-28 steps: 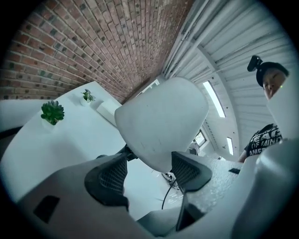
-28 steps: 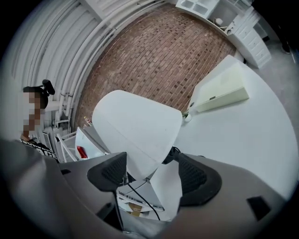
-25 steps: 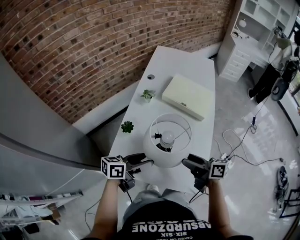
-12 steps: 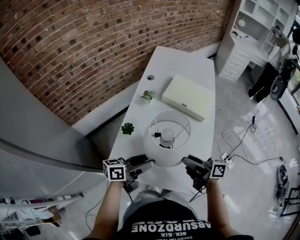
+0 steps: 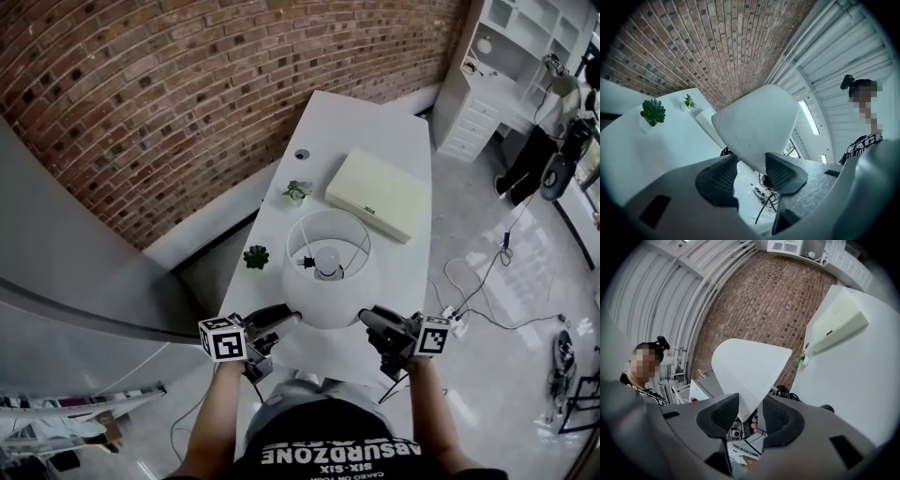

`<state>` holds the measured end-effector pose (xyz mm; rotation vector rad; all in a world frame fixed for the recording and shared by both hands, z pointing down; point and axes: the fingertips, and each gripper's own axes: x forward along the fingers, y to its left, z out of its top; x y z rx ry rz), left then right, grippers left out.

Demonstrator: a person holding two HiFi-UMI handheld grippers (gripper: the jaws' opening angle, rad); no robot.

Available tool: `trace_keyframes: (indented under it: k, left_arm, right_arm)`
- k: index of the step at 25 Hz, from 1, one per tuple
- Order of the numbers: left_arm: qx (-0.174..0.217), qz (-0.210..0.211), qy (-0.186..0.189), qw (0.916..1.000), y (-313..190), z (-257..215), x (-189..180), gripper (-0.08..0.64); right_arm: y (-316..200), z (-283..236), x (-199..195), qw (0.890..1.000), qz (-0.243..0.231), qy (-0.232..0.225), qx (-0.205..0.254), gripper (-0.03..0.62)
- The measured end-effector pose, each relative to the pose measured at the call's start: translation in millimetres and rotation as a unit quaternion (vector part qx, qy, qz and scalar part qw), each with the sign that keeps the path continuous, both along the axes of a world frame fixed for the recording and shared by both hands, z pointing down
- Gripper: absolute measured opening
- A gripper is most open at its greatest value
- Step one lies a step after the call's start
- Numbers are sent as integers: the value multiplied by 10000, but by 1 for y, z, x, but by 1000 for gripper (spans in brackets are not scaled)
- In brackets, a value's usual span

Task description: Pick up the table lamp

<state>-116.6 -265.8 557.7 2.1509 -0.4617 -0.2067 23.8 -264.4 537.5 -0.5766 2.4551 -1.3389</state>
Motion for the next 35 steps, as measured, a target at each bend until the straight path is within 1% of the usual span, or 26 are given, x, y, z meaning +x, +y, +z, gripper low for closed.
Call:
trace_keyframes:
  k: [3, 8, 14, 20, 27, 35]
  left_arm:
    - [63, -27, -13, 10000, -1, 1, -4, 178]
    - [122, -99, 182, 9997, -2, -6, -6, 164]
    - [133, -46, 272, 9995, 4, -10, -5, 163]
    - [298, -38, 92, 9995, 5, -15, -3, 163]
    - [536, -86, 117, 9985, 3, -33, -2, 163]
    - [828, -75, -33, 9965, 1, -48, -2, 163]
  right_arm:
    - [-2, -2, -3, 10000, -19, -49, 72, 147]
    - [-6, -11, -3, 9997, -48, -197, 146, 123]
    - [-2, -14, 0, 9996, -85, -251, 88, 114]
    - [2, -19, 1, 9996, -163, -159, 183, 114]
    - [-1, -34, 1, 9988, -216, -124, 414, 115]
    - [-2, -47, 2, 9976, -320, 22, 612, 117]
